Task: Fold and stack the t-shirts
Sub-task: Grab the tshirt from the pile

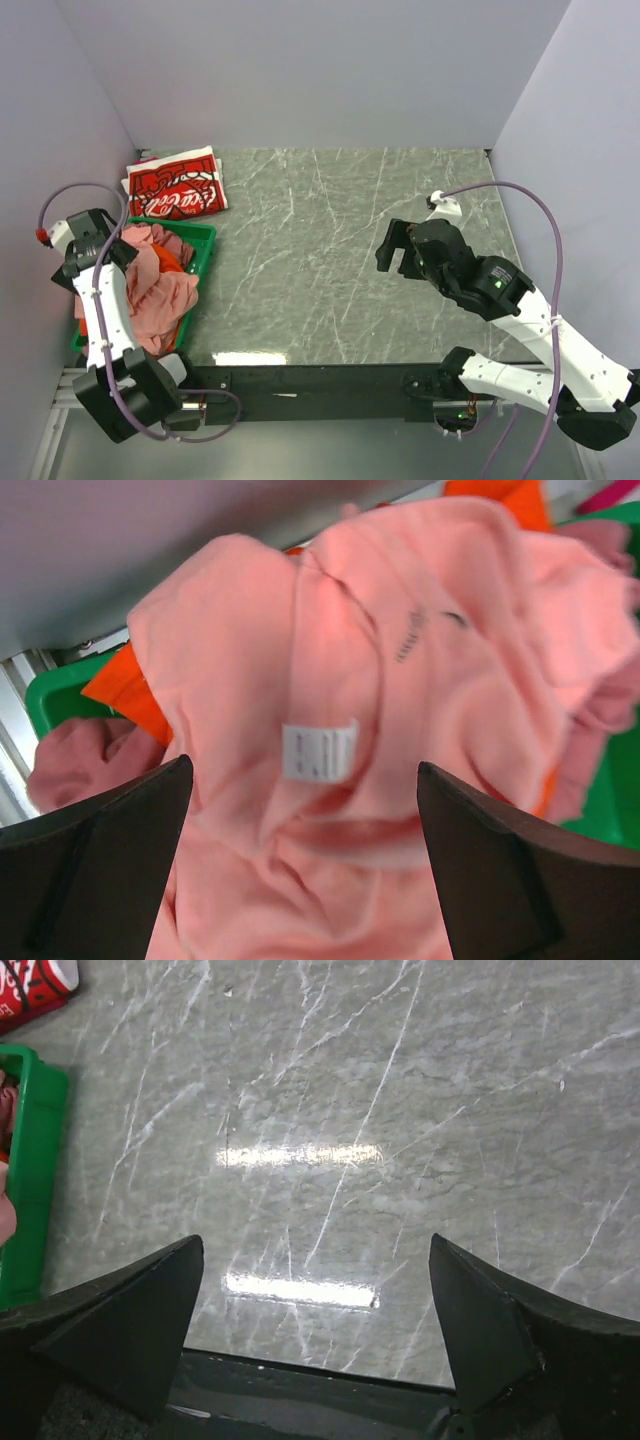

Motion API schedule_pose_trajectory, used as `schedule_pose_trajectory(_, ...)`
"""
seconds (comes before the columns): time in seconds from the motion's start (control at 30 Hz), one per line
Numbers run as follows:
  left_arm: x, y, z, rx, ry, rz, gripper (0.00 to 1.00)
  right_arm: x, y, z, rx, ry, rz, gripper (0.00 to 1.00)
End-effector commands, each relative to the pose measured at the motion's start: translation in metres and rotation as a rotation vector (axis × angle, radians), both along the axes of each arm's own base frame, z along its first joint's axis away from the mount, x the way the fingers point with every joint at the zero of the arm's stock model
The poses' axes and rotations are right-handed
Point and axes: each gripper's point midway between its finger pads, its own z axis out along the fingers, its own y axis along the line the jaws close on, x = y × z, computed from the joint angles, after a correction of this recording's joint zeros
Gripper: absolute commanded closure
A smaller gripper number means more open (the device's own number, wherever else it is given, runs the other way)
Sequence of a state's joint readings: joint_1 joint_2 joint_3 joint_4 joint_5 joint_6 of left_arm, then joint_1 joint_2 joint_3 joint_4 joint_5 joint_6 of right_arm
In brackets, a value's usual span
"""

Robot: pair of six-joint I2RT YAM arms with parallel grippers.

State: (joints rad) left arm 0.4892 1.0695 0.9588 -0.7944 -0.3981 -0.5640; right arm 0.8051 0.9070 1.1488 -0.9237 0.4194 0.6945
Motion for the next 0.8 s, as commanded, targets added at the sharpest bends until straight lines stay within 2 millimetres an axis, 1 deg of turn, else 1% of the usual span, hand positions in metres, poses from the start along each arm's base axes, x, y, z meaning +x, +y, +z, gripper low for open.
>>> schedule_pose_trajectory(0.0,0.009,0.021,-0.012,0.049,-0.037,0.003,0.01,-0.001,-0.007,0.006,0.023,0.007,-0.059,0.00)
schedule_pose_trajectory(0.07,0.012,0.021,-0.026,0.020,-0.043,-0.013,0.01,-0.002,-0.009,0.001,0.024,0.021,-0.080,0.00)
schedule_pose_trajectory(0.1,0.012,0.018,-0.037,-0.002,-0.040,-0.019,0.00,-0.003,-0.011,-0.001,0.024,0.031,-0.090,0.00)
schedule_pose_trajectory(0.13,0.018,0.019,-0.040,-0.019,-0.062,-0.019,0.00,-0.003,-0.010,-0.002,0.030,0.035,-0.093,0.00)
schedule_pose_trajectory(0.17,0.027,0.014,-0.044,-0.049,-0.088,-0.055,0.01,-0.004,-0.010,-0.004,0.043,0.042,-0.103,0.00)
schedule_pose_trajectory(0.23,0.035,0.016,-0.054,-0.060,-0.099,-0.070,0.01,-0.004,-0.006,-0.004,0.064,0.047,-0.105,0.00)
schedule_pose_trajectory(0.3,0.040,0.017,-0.061,-0.071,-0.084,-0.077,0.01,-0.002,0.001,-0.003,0.101,0.047,-0.101,0.00)
schedule_pose_trajectory(0.33,0.042,0.016,-0.070,-0.095,-0.066,-0.088,0.02,-0.001,0.003,-0.002,0.115,0.046,-0.102,0.00)
schedule_pose_trajectory(0.37,0.051,0.011,-0.070,-0.125,-0.093,-0.124,0.06,0.000,0.005,-0.002,0.132,0.047,-0.109,0.00)
schedule_pose_trajectory(0.4,0.057,0.006,-0.071,-0.148,-0.108,-0.156,0.17,0.001,0.007,0.001,0.148,0.040,-0.108,0.00)
schedule_pose_trajectory(0.43,0.061,0.001,-0.074,-0.170,-0.116,-0.182,0.25,0.002,0.008,0.002,0.156,0.037,-0.112,0.02)
schedule_pose_trajectory(0.47,0.065,0.000,-0.073,-0.178,-0.131,-0.199,0.34,0.002,0.008,0.003,0.165,0.035,-0.121,0.02)
schedule_pose_trajectory(0.5,0.069,-0.006,-0.070,-0.204,-0.149,-0.219,0.58,0.003,0.008,0.003,0.171,0.033,-0.126,0.02)
schedule_pose_trajectory(0.53,0.070,-0.007,-0.066,-0.204,-0.157,-0.220,0.70,0.004,0.007,0.003,0.168,0.029,-0.136,0.03)
schedule_pose_trajectory(0.57,0.069,-0.007,-0.061,-0.206,-0.158,-0.218,0.88,0.004,0.006,0.005,0.171,0.026,-0.144,0.03)
schedule_pose_trajectory(0.6,0.072,-0.012,-0.055,-0.222,-0.181,-0.232,0.93,0.004,0.003,0.004,0.161,0.031,-0.152,0.04)
schedule_pose_trajectory(0.63,0.073,-0.014,-0.041,-0.208,-0.218,-0.243,0.95,0.004,0.000,0.005,0.154,0.024,-0.162,0.04)
schedule_pose_trajectory(0.67,0.074,-0.021,-0.022,-0.206,-0.267,-0.260,0.96,0.003,-0.003,0.004,0.141,0.025,-0.167,0.04)
schedule_pose_trajectory(0.73,0.075,-0.028,-0.001,-0.209,-0.322,-0.282,0.96,0.004,-0.006,0.004,0.121,0.019,-0.170,0.04)
schedule_pose_trajectory(0.77,0.074,-0.032,0.012,-0.209,-0.351,-0.284,0.95,0.004,-0.007,0.004,0.115,0.018,-0.170,0.04)
